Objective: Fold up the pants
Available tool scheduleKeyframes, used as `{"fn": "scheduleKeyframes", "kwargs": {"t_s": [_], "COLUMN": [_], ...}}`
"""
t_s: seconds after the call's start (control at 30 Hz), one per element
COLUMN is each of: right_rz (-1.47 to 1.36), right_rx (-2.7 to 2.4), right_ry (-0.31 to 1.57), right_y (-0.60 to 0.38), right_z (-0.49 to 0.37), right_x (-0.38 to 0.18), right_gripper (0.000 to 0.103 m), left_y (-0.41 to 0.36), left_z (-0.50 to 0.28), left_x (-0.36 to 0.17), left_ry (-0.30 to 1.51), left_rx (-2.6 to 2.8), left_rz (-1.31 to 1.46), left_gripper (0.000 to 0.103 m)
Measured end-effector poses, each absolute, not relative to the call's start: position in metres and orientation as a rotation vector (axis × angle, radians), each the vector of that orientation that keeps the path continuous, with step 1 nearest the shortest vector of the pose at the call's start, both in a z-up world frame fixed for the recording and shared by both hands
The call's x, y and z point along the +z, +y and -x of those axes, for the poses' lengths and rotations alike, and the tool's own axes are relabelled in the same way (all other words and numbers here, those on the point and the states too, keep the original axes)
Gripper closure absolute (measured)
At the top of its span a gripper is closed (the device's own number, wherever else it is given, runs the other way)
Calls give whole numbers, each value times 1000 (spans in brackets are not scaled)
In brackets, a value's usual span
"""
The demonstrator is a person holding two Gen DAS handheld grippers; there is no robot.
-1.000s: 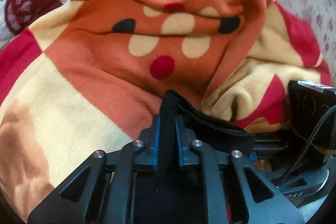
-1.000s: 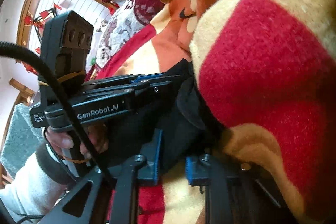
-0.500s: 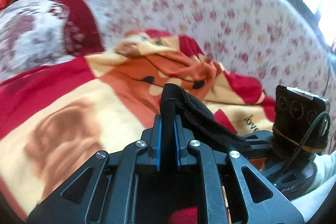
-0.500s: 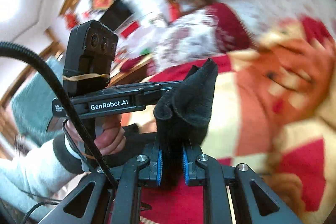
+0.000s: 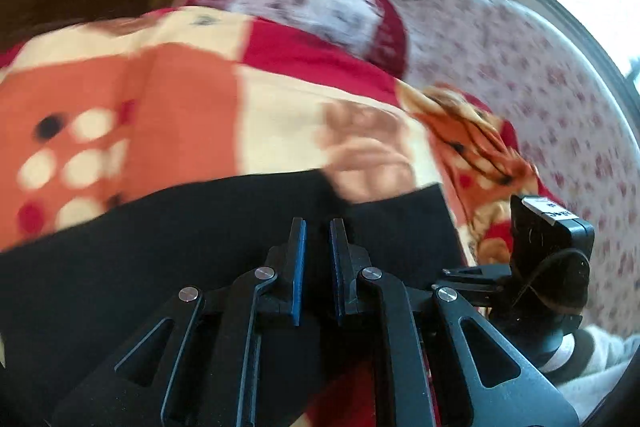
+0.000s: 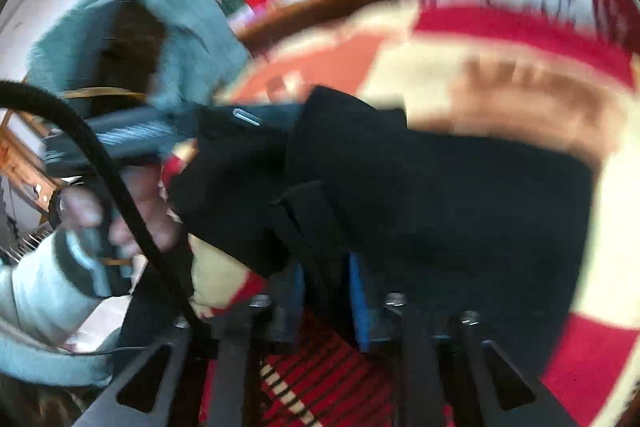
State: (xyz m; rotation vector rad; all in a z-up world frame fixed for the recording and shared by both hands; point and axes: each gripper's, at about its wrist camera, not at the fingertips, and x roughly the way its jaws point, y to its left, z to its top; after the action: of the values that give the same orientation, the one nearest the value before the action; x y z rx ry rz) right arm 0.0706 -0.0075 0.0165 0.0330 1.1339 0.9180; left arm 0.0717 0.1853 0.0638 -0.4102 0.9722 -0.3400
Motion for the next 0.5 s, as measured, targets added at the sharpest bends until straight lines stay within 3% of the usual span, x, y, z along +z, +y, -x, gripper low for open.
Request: {"fn": "scheduleKeyframes", "kwargs": {"t_s": [0.03, 0.07, 0.1, 0.13, 0.17, 0.33, 0.5], "right_rz": [-60, -91, -112, -133, -143, -191, -206], "right_rx": [930, 962, 988, 1010, 1019, 889, 654], "right_ry": [1130, 1113, 1101, 1076, 1035, 948, 993], "right_y": [-6, -7, -9, -13, -20, -69, -109], "right_z": [-73, -74, -71, -70, -68, -71, -92], "right_x": [18, 24, 31, 40, 52, 79, 64], "right_gripper": [71, 56, 48, 48, 48, 48, 48], "left_y": [192, 196, 197, 197, 195, 173, 138], "left_z": [-67, -61, -57, -53, -48, -37, -40], "left_x": [65, 67, 70, 73, 76, 82, 80], "left_ry": [969, 964, 959, 953, 947, 948, 956], "left_rx": [-329, -323, -317, -313, -309, -292, -284], "left_rz": [428, 442, 446, 444, 435, 382, 344], "left_gripper": [90, 82, 77, 68, 67, 67, 67]}}
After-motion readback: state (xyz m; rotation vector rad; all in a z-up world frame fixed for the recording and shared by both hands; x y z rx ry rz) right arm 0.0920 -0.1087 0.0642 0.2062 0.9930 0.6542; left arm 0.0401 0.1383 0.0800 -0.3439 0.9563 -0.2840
